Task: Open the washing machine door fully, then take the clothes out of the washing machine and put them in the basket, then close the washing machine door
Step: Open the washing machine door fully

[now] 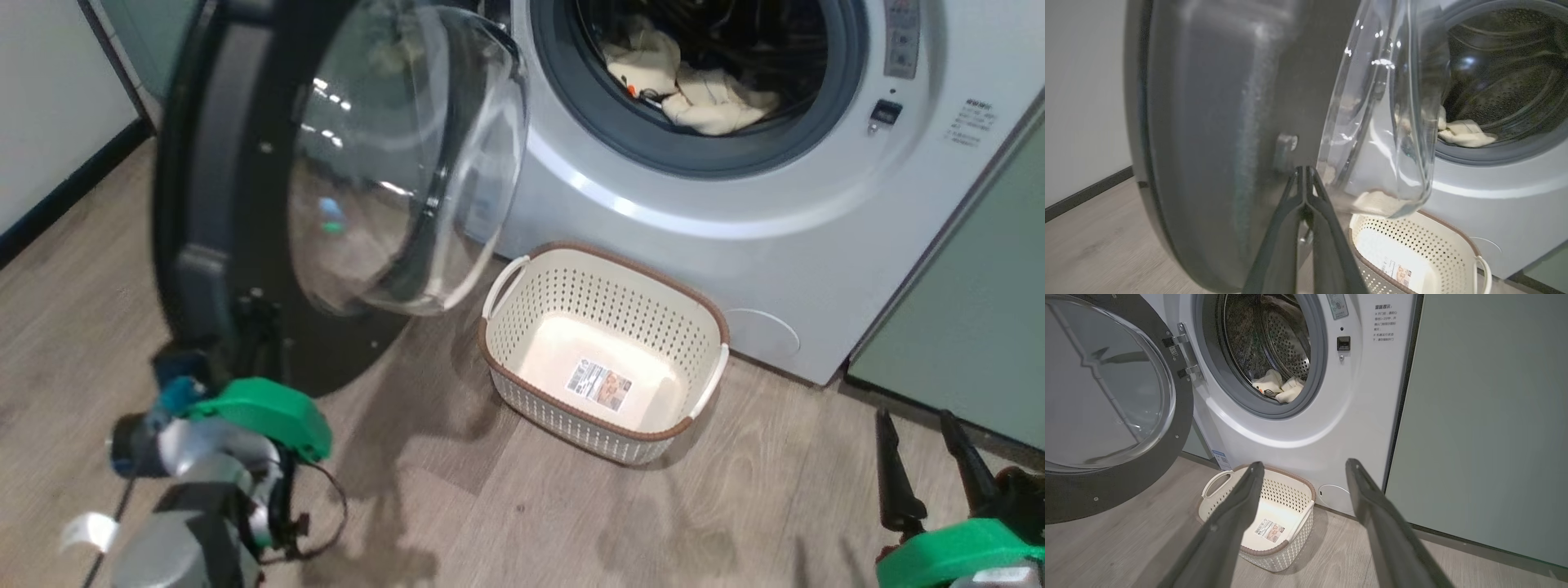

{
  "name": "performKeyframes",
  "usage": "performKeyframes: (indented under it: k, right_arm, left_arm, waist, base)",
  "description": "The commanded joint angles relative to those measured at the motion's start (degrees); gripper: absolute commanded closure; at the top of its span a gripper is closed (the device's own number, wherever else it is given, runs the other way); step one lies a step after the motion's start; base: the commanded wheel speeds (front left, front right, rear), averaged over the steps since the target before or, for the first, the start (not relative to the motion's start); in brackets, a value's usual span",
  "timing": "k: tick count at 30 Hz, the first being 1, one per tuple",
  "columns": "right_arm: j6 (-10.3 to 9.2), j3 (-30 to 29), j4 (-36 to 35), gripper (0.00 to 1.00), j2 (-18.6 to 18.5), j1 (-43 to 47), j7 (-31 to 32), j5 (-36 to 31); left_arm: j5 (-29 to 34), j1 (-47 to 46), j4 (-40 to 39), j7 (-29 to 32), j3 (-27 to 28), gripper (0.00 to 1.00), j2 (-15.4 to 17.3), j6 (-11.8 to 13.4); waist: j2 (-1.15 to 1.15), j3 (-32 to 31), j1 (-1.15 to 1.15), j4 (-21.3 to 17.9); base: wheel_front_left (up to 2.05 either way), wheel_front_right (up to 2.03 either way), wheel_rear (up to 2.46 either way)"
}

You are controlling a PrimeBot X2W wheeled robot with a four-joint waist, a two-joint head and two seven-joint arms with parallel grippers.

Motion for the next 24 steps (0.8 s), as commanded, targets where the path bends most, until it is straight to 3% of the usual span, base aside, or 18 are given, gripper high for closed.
performKeyframes:
  k: [1,13,24]
  right_arm:
    - [0.20,1.15,-2.02,0.00,-1.49,-2.22,-0.55,0.35]
    - [0.20,1.93,-2.28,0.00,-3.02,-4.28,-0.55,0.60]
    - [0.20,2.65,-1.98,0.00,-3.49,-6.01,-0.55,0.62]
  left_arm:
    - [-0.25,-3.91,-1.09,-0.55,3.64,1.00,2.23,0.34]
    - [1.77,-7.90,1.69,-0.57,16.37,1.00,1.31,-1.48]
    - [6.71,-11.05,6.00,-0.57,24.84,1.00,-0.40,-5.11]
  waist:
    - [0.00,0.52,0.00,-0.22]
    - [0.00,4.08,0.00,-1.48]
    - [0.00,6.08,0.00,-2.22]
  base:
    - [0.00,0.00,0.00]
    - [0.00,0.00,0.00]
    - [0.00,0.00,0.00]
